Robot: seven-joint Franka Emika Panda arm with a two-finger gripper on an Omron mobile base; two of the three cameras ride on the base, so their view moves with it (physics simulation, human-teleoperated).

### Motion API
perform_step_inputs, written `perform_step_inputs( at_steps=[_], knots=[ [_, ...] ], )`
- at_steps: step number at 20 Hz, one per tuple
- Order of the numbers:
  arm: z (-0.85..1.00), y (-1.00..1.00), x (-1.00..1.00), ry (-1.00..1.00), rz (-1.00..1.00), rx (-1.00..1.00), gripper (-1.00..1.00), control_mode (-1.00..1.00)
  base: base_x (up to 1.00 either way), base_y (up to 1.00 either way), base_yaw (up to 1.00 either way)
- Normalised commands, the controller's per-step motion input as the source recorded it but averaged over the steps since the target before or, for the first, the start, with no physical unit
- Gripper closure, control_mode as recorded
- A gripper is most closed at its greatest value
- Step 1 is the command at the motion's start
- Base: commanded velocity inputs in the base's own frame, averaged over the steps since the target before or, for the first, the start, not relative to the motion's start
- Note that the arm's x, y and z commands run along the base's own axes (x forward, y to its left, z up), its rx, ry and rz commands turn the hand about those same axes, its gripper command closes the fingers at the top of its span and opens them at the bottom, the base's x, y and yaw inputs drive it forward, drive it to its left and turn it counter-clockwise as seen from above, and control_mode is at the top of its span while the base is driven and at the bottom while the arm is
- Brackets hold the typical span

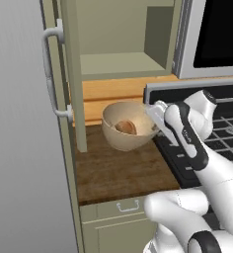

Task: Open the cabinet, pick up the bread from the cabinet and place it in the basket. Then move the basket to the dining counter.

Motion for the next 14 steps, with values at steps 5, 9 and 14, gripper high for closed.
perform_step_inputs(
  at_steps=[5,9,14],
  knots=[
    [0.8,0.0,-0.66,-0.05,0.0,0.17,1.0,-1.0,0.0,0.0,0.0],
    [0.47,-0.03,-0.72,0.01,0.0,0.01,1.0,-1.0,0.0,0.0,0.0],
    [0.13,-0.13,-0.41,0.02,-0.03,-0.05,1.0,-1.0,0.0,0.0,0.0]
  ],
)
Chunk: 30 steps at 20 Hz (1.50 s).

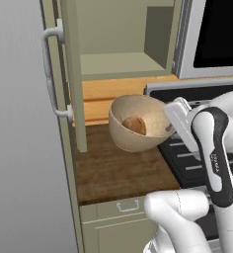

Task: Open the cabinet, pick up the bread from the cabinet and place it in the basket. Then move the basket to the dining counter.

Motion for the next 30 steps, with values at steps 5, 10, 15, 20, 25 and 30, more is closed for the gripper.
perform_step_inputs(
  at_steps=[5,10,15,20,25,30],
  knots=[
    [-0.01,-0.05,-0.09,0.02,-0.06,-0.09,1.0,-1.0,0.0,0.0,0.0],
    [-0.1,-0.1,0.02,0.07,-0.05,-0.03,1.0,-1.0,0.0,0.0,0.0],
    [0.0,0.0,-0.02,0.0,0.0,0.0,1.0,-1.0,0.0,0.0,0.0],
    [0.0,0.0,-0.12,0.0,-0.01,0.0,1.0,1.0,-0.37,0.0,-0.05],
    [0.0,0.0,0.0,0.0,0.0,0.0,1.0,1.0,-0.92,-0.06,-0.12],
    [0.0,0.0,0.0,0.0,0.0,0.0,1.0,1.0,-1.0,-0.07,-0.12]
  ],
)
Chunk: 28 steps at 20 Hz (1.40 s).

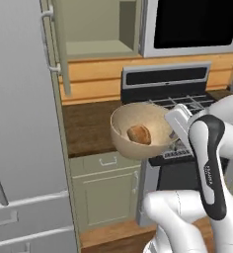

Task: Open the cabinet, pick up the bread from the cabinet and place it in the basket. Then move the basket to the dining counter.

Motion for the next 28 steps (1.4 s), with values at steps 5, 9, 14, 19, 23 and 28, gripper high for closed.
perform_step_inputs(
  at_steps=[5,9,14,19,23,28],
  knots=[
    [0.0,0.0,0.0,0.0,0.0,0.0,1.0,1.0,-0.41,-0.84,-0.48],
    [0.0,0.0,0.0,0.0,0.0,0.0,1.0,1.0,-0.01,-0.95,-0.69],
    [0.0,0.0,0.0,0.0,0.0,0.0,1.0,1.0,0.01,-0.73,-0.8],
    [0.0,0.0,0.0,0.0,0.0,0.0,1.0,1.0,0.01,-0.66,-0.83],
    [0.0,0.0,0.0,0.0,0.0,0.0,1.0,1.0,0.0,-0.52,-0.85],
    [0.0,0.0,0.0,0.0,0.0,0.0,1.0,1.0,0.0,-0.5,-0.86]
  ],
)
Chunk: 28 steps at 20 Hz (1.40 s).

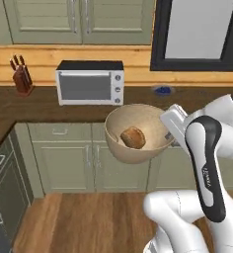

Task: Open the cabinet, pick up the bread from the cabinet and place it in the basket. Then move the basket to the dining counter.

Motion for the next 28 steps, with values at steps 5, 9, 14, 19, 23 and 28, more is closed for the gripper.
perform_step_inputs(
  at_steps=[5,9,14,19,23,28],
  knots=[
    [0.0,0.0,0.0,0.0,0.0,0.0,1.0,1.0,0.0,-0.56,-0.83],
    [0.0,0.0,0.0,0.0,0.0,0.0,1.0,1.0,0.0,-0.56,-0.82],
    [0.0,0.0,0.0,0.0,0.0,0.0,1.0,1.0,0.0,-0.55,-0.81],
    [0.0,0.0,0.0,0.0,0.0,0.0,1.0,1.0,0.09,-0.41,-0.82],
    [0.0,0.0,0.0,0.0,0.0,0.0,1.0,1.0,0.01,-0.36,-0.86],
    [0.0,0.0,0.0,0.0,0.0,0.0,1.0,1.0,0.0,-0.35,-0.87]
  ],
)
